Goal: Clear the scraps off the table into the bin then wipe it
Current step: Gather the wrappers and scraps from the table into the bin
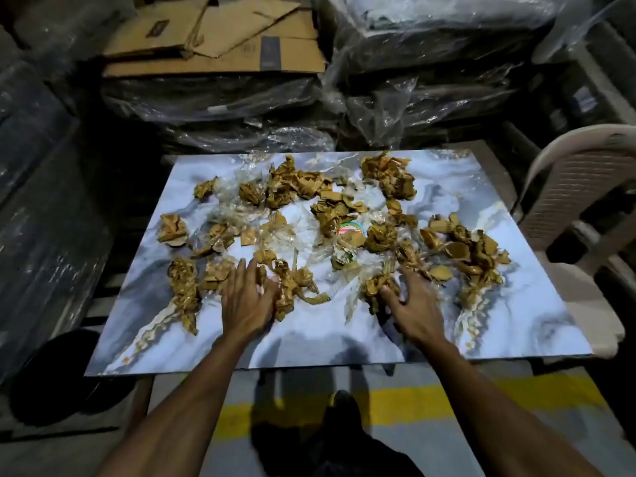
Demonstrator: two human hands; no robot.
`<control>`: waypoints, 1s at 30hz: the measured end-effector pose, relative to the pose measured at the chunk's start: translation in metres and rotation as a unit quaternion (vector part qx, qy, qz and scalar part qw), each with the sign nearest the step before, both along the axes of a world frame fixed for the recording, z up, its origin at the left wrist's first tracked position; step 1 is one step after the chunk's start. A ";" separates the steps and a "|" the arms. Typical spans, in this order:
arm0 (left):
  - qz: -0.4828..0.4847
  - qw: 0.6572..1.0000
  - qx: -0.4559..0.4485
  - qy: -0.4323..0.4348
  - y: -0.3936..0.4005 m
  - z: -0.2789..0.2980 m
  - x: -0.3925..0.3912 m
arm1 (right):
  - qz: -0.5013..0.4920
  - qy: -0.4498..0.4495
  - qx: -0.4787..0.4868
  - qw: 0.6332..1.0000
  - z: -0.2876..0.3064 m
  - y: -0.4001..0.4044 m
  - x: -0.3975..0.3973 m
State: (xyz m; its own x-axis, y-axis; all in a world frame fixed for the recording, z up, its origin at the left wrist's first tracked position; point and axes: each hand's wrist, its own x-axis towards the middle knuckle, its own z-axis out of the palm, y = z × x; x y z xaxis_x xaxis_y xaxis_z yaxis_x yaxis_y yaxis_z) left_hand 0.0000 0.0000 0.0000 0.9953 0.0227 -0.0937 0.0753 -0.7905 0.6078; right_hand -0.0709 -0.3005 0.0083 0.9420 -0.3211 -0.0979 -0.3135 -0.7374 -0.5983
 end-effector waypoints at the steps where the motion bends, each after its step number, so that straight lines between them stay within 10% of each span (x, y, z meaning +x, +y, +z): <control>1: 0.005 1.000 -0.002 0.010 -0.005 -0.002 0.000 | -0.001 0.001 -0.005 1.000 -0.002 0.000 0.002; 14: 0.045 0.997 0.049 0.039 -0.055 -0.025 0.027 | 0.102 -0.009 -0.118 0.988 -0.022 0.023 0.074; 30: 0.099 0.989 0.059 -0.090 0.015 0.005 0.029 | 0.055 -0.078 -0.015 0.995 -0.019 0.029 0.093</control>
